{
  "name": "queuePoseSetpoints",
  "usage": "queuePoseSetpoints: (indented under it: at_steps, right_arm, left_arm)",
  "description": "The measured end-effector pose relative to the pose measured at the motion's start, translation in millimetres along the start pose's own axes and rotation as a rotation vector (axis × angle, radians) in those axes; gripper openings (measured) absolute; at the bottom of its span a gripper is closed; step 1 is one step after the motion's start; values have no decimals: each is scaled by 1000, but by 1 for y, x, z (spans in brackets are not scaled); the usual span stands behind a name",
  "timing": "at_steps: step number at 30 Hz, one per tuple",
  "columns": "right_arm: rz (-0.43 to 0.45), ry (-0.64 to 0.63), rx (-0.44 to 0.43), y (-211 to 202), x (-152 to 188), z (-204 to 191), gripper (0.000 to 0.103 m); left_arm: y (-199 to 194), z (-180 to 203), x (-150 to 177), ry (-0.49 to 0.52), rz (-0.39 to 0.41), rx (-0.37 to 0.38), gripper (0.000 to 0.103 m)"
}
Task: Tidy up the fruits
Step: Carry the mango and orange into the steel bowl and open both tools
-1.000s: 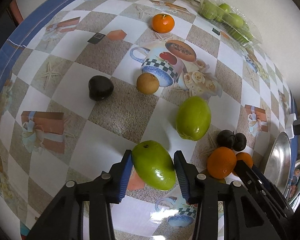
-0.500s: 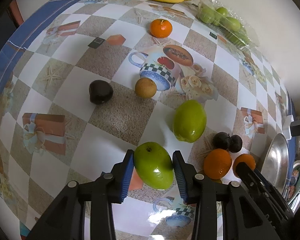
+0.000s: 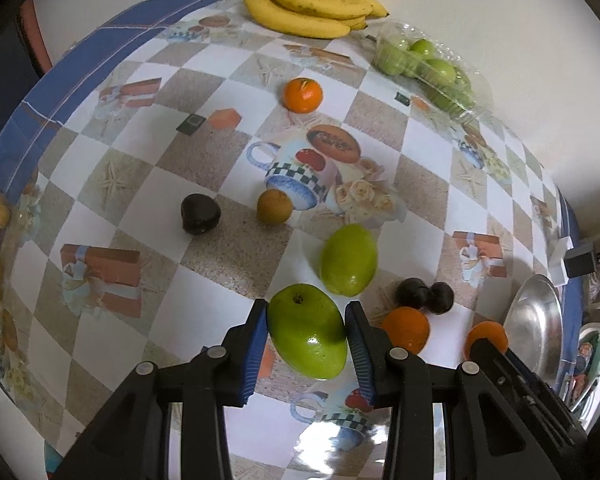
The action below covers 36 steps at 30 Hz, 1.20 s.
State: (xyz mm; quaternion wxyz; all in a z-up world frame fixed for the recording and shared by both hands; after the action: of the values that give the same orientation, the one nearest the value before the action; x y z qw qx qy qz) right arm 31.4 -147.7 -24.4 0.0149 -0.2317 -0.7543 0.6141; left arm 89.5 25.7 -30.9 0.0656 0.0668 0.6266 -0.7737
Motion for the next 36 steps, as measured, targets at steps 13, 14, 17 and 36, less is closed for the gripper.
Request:
queuePoseSetpoints:
  at_steps: [13, 14, 17, 36]
  right_arm:
    - [17, 106, 78, -16, -2, 54, 35]
    - [18, 120, 86, -17, -1, 60, 35]
    - [21, 172, 104, -21, 0, 82, 35]
    - [99, 397, 188, -48, 14, 180, 35]
  left_arm:
    - [-13, 66, 8, 135, 63, 38, 41]
    - [-14, 72, 9, 151, 66, 44, 41]
    - [-14, 95, 16, 207, 69, 58, 41]
    - [14, 207, 65, 487, 45, 131, 42]
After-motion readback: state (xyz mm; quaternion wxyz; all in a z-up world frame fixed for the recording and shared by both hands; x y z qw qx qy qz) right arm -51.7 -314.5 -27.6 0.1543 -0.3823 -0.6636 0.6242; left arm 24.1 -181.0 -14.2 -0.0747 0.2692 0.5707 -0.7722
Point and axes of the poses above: each gripper's, at about its wrist camera, not at the fingertips, and y roughly the way its jaws point, z to its right, x to its underside, the point moved 3 cm from there along y, roughly the way its jaws point, and after that the axes turned 4 degrees about -z, right-handed, at the moved point
